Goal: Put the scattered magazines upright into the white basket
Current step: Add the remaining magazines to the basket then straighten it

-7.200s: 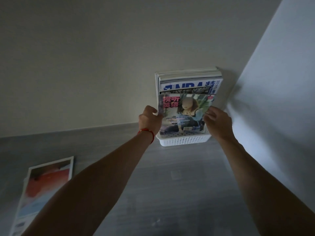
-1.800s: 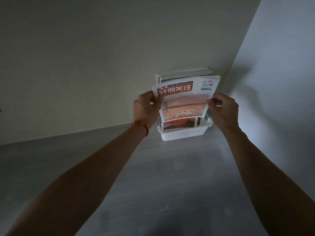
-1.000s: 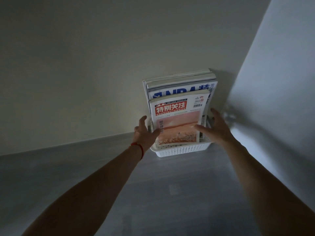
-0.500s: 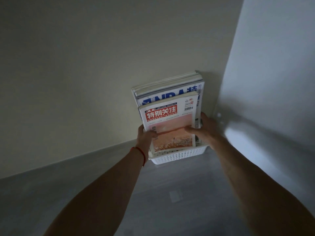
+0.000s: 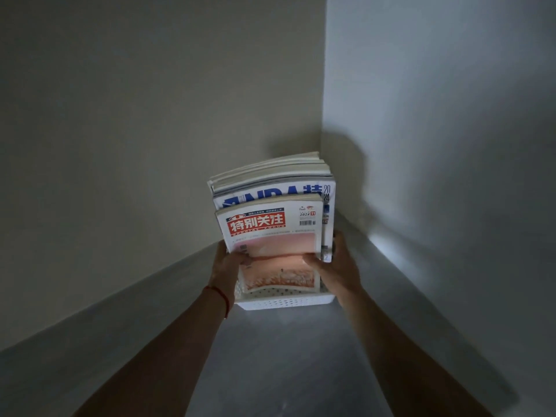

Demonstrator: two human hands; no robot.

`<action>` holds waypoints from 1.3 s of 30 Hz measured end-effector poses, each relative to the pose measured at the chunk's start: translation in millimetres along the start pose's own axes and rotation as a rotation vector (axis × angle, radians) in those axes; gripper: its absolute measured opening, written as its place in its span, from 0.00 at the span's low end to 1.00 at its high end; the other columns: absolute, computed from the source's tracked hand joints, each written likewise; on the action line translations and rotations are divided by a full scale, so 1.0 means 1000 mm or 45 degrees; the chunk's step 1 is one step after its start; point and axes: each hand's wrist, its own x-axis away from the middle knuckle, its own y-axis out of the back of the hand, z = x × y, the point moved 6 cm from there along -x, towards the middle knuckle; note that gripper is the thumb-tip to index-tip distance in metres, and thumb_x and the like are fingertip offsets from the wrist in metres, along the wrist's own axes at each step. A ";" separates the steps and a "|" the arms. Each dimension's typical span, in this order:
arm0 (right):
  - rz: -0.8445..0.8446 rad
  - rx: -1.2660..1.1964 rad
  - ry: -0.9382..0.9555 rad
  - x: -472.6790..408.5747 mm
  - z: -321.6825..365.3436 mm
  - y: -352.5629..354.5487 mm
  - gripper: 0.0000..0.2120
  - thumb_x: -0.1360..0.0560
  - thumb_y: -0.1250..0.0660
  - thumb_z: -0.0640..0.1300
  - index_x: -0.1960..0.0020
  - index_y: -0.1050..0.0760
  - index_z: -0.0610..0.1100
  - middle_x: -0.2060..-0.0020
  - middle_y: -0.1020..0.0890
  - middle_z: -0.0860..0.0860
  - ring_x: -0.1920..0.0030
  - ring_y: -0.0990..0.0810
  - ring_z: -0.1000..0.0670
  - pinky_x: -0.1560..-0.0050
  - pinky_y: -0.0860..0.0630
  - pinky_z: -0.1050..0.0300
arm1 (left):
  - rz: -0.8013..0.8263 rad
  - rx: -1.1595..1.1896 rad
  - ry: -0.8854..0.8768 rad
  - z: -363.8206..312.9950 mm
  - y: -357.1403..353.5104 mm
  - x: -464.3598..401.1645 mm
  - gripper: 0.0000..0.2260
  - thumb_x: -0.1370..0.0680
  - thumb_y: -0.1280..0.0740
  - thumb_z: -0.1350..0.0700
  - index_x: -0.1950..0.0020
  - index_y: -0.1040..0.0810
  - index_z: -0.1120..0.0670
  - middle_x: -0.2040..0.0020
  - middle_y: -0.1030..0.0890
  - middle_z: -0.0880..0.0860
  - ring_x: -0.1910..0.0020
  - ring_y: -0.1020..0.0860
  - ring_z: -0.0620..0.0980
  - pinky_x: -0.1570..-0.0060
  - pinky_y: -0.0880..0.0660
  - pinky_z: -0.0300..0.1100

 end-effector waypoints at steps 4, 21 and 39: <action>-0.175 -0.027 -0.055 0.066 -0.018 0.022 0.32 0.35 0.26 0.63 0.35 0.36 0.62 0.50 0.20 0.67 0.52 0.20 0.64 0.54 0.22 0.60 | 0.179 -0.073 -0.035 0.015 -0.008 0.029 0.26 0.33 0.35 0.68 0.41 0.23 0.45 0.48 0.15 0.50 0.49 0.19 0.55 0.63 0.22 0.44; -0.884 -0.290 -0.413 0.258 -0.100 0.153 0.31 0.32 0.23 0.56 0.35 0.35 0.61 0.42 0.19 0.54 0.48 0.17 0.49 0.52 0.17 0.46 | 0.948 -0.508 0.033 0.051 -0.188 0.120 0.22 0.38 0.31 0.65 0.52 0.19 0.41 0.57 0.13 0.46 0.54 0.19 0.52 0.60 0.28 0.43; -0.609 -0.782 -0.367 0.265 -0.141 0.191 0.46 0.32 0.22 0.43 0.26 0.48 0.61 0.35 0.24 0.58 0.34 0.23 0.52 0.39 0.21 0.44 | 0.974 -0.576 -0.004 0.045 -0.268 0.096 0.29 0.39 0.33 0.71 0.40 0.24 0.52 0.46 0.15 0.56 0.45 0.18 0.60 0.45 0.20 0.56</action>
